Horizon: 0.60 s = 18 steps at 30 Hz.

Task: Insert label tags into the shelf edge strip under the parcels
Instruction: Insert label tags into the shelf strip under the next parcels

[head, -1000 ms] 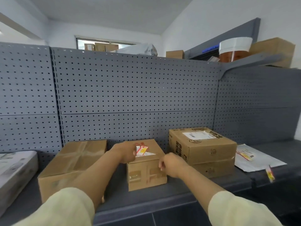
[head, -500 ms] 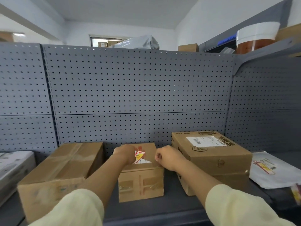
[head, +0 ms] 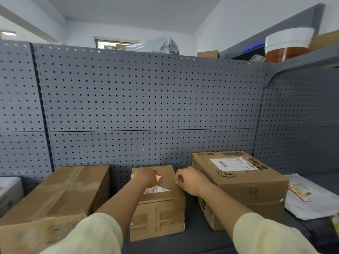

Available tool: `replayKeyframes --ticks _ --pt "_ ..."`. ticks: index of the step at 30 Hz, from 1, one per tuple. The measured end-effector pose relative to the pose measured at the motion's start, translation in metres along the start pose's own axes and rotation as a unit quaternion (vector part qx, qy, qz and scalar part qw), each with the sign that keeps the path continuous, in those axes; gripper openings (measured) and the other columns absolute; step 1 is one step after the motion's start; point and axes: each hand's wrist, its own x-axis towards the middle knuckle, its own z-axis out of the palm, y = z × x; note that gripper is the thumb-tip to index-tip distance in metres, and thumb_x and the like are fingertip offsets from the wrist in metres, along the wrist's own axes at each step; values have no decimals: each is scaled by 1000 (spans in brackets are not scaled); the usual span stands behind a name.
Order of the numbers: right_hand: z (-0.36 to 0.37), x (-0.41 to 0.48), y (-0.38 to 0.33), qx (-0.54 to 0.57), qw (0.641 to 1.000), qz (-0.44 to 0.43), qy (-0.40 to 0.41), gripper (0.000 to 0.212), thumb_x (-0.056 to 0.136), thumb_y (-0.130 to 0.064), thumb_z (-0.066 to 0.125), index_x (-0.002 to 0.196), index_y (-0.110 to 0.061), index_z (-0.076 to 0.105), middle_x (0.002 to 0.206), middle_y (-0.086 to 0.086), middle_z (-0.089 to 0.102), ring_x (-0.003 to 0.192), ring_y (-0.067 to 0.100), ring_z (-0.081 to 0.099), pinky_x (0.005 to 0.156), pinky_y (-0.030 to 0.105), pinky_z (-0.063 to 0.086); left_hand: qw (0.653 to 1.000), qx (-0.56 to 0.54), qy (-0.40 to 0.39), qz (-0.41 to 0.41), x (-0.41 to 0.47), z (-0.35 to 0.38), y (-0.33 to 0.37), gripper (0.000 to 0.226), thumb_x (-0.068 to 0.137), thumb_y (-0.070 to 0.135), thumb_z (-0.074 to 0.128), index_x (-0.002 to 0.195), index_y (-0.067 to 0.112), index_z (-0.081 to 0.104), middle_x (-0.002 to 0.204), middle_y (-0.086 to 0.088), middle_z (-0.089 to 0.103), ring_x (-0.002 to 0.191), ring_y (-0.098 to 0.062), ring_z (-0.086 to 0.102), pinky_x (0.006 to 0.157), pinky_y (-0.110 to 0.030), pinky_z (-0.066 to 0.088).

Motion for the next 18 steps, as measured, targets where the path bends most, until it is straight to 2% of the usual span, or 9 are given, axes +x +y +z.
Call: replayKeyframes --ticks 6,11,14,17,18 --pt "2 -1 -4 -13 1000 4 1 17 94 -25 55 109 -21 62 108 2 63 97 19 60 89 38 53 1000 -17 -25 5 6 -5 5 38 94 13 49 130 4 56 135 -13 57 125 -27 55 103 -36 46" --pt "1 -8 -3 -39 999 12 -2 17 95 -24 54 109 -18 61 108 5 64 96 23 60 88 41 53 999 -28 -46 -8 13 -1 8 37 91 34 58 122 14 61 128 -7 60 113 -25 59 91 -32 49" --pt "1 -14 -1 -35 999 20 5 19 94 -26 55 111 -20 60 110 6 63 95 23 61 87 42 53 998 -34 -59 0 20 2 10 38 90 24 61 125 9 60 124 -10 61 110 -28 59 92 -36 50" --pt "2 -19 2 -42 999 25 12 21 94 -26 55 114 -20 59 111 6 63 95 23 61 86 41 54 997 -59 -49 6 22 1 8 43 88 22 63 129 12 55 131 -11 57 118 -30 55 97 -38 48" --pt "3 -21 3 -44 999 25 17 22 94 -26 55 115 -21 59 111 6 63 95 23 61 86 42 54 997 -72 -36 10 20 1 9 37 89 21 61 124 11 57 128 -11 57 117 -29 56 95 -37 48"
